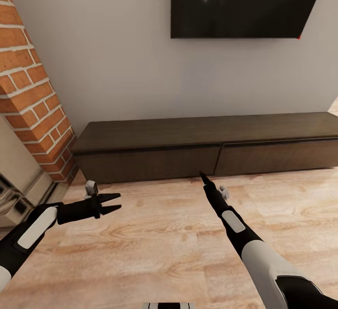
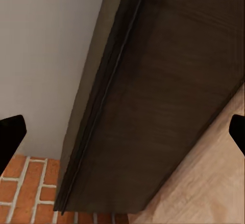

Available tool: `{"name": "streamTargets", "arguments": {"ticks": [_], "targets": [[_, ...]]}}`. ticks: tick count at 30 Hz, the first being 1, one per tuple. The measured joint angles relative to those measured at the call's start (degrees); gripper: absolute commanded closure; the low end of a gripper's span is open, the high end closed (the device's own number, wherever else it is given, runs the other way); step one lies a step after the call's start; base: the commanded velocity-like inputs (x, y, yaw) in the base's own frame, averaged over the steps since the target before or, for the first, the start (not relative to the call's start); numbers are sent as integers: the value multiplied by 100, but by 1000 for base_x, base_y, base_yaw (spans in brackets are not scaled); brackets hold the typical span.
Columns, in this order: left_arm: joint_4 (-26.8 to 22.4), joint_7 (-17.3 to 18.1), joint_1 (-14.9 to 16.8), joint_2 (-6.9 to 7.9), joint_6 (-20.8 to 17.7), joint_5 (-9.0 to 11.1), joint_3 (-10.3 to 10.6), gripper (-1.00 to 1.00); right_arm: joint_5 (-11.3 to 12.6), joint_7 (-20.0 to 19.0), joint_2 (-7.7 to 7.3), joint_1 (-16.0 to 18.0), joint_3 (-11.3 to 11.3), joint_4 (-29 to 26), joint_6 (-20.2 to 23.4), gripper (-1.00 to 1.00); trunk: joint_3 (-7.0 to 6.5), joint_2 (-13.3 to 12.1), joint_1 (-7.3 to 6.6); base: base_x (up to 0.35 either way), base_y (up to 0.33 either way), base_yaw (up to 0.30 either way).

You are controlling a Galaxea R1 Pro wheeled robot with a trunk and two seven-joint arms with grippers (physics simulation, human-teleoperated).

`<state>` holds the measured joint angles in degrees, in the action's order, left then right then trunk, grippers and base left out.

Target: Place each of the two pumpkins and all three candles from the living room inside a cabinet in the living room (use any cabinet), then make sure every cabinet is closed, and position the cauldron so it is next to a table in the living room.

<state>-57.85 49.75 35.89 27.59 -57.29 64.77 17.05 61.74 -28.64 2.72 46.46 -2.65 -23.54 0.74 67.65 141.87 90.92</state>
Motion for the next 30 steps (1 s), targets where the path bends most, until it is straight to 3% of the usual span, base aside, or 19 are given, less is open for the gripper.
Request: {"name": "streamTargets", "arguments": {"ticks": [4, 8, 14, 20, 26, 30], "targets": [[-1, 131, 0, 18, 0, 16, 43, -100, -3, -568, -11, 0, 7, 7, 130, -100, 0, 0, 2, 52, 0, 0], [-15, 148, 0, 18, 0, 19, 52, -100, 123, -794, -6, 0, 5, 10, 178, -100, 0, 0, 1, 108, 0, 0], [-14, 151, 0, 19, 1, 19, 51, -100, 312, -836, -11, 0, 2, 2, 107, -100, 0, 0, 1, 137, 0, 0], [-26, 152, 0, 9, 1, 19, 56, -100, 348, -845, -133, 0, 1, 15, 163, -100, 0, 0, 0, 249, 0, 0], [-28, 153, 0, 6, 5, 16, 53, -100, 978, -829, -200, 0, 7, 60, 186, -100, 0, 0, 0, 163, 0, 0], [-28, 152, 0, 5, 6, 14, 51, -100, 1136, -814, -206, 0, 9, 246, 188, -100, 0, 0, -1, 310, 0, 0]]}}
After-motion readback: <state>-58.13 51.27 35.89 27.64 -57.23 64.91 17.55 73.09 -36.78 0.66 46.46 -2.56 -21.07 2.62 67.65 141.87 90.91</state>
